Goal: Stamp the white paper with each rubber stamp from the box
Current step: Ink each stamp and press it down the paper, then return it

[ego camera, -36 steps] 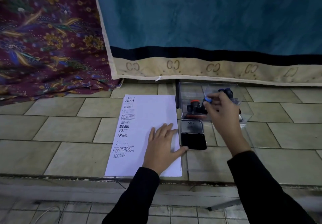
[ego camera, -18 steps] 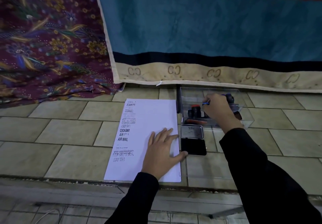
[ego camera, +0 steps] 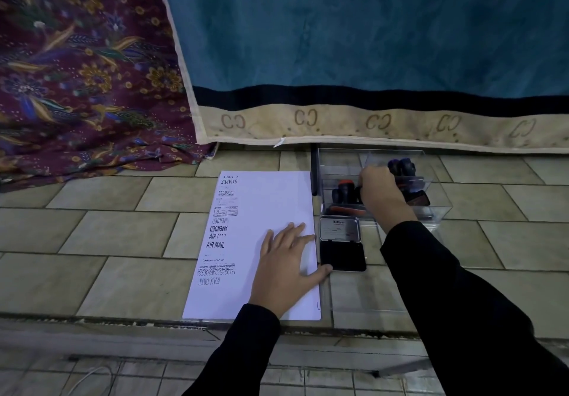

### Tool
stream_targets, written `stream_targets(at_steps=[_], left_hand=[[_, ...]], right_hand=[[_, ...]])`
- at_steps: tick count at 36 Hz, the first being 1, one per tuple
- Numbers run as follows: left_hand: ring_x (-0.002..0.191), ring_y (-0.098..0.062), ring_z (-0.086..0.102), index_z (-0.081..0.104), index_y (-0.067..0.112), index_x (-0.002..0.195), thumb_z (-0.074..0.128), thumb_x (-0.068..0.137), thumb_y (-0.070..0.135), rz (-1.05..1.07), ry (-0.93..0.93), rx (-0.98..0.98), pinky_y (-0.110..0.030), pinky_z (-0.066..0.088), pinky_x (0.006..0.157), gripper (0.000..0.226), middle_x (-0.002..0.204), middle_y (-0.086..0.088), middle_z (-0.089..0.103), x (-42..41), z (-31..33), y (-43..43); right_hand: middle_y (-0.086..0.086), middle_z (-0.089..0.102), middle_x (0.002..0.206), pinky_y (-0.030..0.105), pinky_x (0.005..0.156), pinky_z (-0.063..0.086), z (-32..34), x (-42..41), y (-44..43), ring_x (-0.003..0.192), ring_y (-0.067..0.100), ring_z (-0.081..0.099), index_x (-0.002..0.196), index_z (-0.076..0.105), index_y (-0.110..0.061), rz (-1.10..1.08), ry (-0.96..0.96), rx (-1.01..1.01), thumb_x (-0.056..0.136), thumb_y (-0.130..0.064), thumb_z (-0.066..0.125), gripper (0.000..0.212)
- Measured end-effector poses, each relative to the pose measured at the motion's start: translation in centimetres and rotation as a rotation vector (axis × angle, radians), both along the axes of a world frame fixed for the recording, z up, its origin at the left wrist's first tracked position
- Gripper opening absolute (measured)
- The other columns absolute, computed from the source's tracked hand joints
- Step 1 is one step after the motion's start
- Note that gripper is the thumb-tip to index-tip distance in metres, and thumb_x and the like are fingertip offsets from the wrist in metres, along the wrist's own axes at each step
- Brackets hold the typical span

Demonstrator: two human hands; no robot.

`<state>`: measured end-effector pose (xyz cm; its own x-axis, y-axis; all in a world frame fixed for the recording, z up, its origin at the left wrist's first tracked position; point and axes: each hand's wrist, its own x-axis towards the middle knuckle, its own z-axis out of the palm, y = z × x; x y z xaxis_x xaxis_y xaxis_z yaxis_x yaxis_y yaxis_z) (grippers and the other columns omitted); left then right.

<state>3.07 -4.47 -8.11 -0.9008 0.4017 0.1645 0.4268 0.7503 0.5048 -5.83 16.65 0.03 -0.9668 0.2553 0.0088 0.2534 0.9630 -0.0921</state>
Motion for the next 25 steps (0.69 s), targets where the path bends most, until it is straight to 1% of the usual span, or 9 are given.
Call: stream_targets(at_steps=[4,7,8,11,12,14,17,19,25], left_hand=[[0.145,0.0,0.008,0.047,0.036,0.136,0.037,0.079,0.077,0.0,-0.004,0.003,-0.036,-0.004,0.121,0.07,0.155,0.016,0.027,0.0,0.0,0.0],[0.145,0.001,0.007,0.047,0.036,0.136,0.036,0.08,0.077,0.001,-0.001,0.001,-0.037,-0.002,0.121,0.07,0.155,0.017,0.027,0.0,-0.1,0.0],[0.145,0.001,0.007,0.047,0.037,0.136,0.036,0.079,0.077,0.003,0.0,0.0,-0.038,-0.002,0.121,0.07,0.155,0.017,0.027,0.0,-0.1,0.0],[0.145,0.002,0.008,0.047,0.037,0.135,0.037,0.079,0.078,0.009,0.007,-0.001,-0.038,-0.001,0.121,0.07,0.155,0.017,0.028,0.0,-0.2,0.0],[0.145,0.002,0.008,0.047,0.037,0.135,0.037,0.079,0.079,0.01,0.009,0.001,-0.038,-0.001,0.121,0.07,0.155,0.018,0.028,0.0,-0.2,0.0],[0.145,0.002,0.008,0.047,0.037,0.135,0.038,0.079,0.078,0.015,0.01,0.006,-0.036,-0.002,0.121,0.069,0.154,0.018,0.028,0.1,-0.2,0.1],[0.144,0.003,0.007,0.047,0.038,0.134,0.037,0.081,0.076,0.019,0.016,0.008,-0.035,-0.003,0.121,0.066,0.154,0.019,0.028,0.0,-0.2,0.1],[0.144,0.004,0.008,0.048,0.038,0.133,0.036,0.081,0.076,0.021,0.011,0.025,-0.035,-0.002,0.121,0.065,0.153,0.02,0.03,-0.1,-0.2,0.1],[0.142,0.008,0.011,0.05,0.037,0.132,0.035,0.082,0.074,0.036,-0.028,0.087,-0.03,-0.003,0.12,0.063,0.15,0.021,0.034,-0.2,-0.1,0.0]], right_hand=[[0.022,0.065,0.103,0.038,0.081,0.052,0.1,-0.2,0.5,0.1,0.036,0.06,0.102,0.065,0.002,-0.015,0.022,-0.088,0.086,0.006,0.051,0.022],[0.021,0.065,0.084,0.032,0.063,0.05,0.9,-0.7,1.4,0.078,0.033,0.062,0.081,0.066,-0.001,-0.028,0.154,-0.153,0.084,0.006,0.047,0.02],[0.02,0.065,0.081,0.032,0.063,0.05,1.2,-0.9,1.9,0.076,0.033,0.062,0.08,0.065,0.0,-0.034,0.218,-0.162,0.084,0.006,0.046,0.021],[0.024,0.064,0.1,0.036,0.076,0.053,2.0,-1.4,3.9,0.09,0.036,0.061,0.099,0.066,0.005,-0.092,0.368,-0.215,0.083,0.007,0.047,0.025],[0.025,0.061,0.105,0.037,0.078,0.052,2.1,-1.5,4.6,0.094,0.037,0.06,0.104,0.064,0.005,-0.127,0.371,-0.22,0.082,0.006,0.049,0.026],[0.026,0.06,0.108,0.038,0.079,0.051,2.0,-1.5,6.0,0.1,0.039,0.058,0.107,0.061,0.006,-0.216,0.279,-0.205,0.085,-0.002,0.055,0.024],[0.027,0.065,0.098,0.035,0.069,0.048,1.3,-1.2,7.5,0.094,0.037,0.062,0.097,0.063,0.006,-0.309,0.145,-0.193,0.088,-0.018,0.061,0.026],[0.026,0.066,0.096,0.033,0.067,0.044,0.9,-1.1,8.0,0.093,0.038,0.063,0.094,0.065,0.004,-0.332,0.12,-0.191,0.088,-0.022,0.061,0.027],[0.021,0.067,0.099,0.03,0.066,0.038,0.6,-1.7,7.7,0.094,0.034,0.064,0.098,0.064,-0.002,-0.398,0.099,-0.175,0.086,-0.031,0.064,0.031]])
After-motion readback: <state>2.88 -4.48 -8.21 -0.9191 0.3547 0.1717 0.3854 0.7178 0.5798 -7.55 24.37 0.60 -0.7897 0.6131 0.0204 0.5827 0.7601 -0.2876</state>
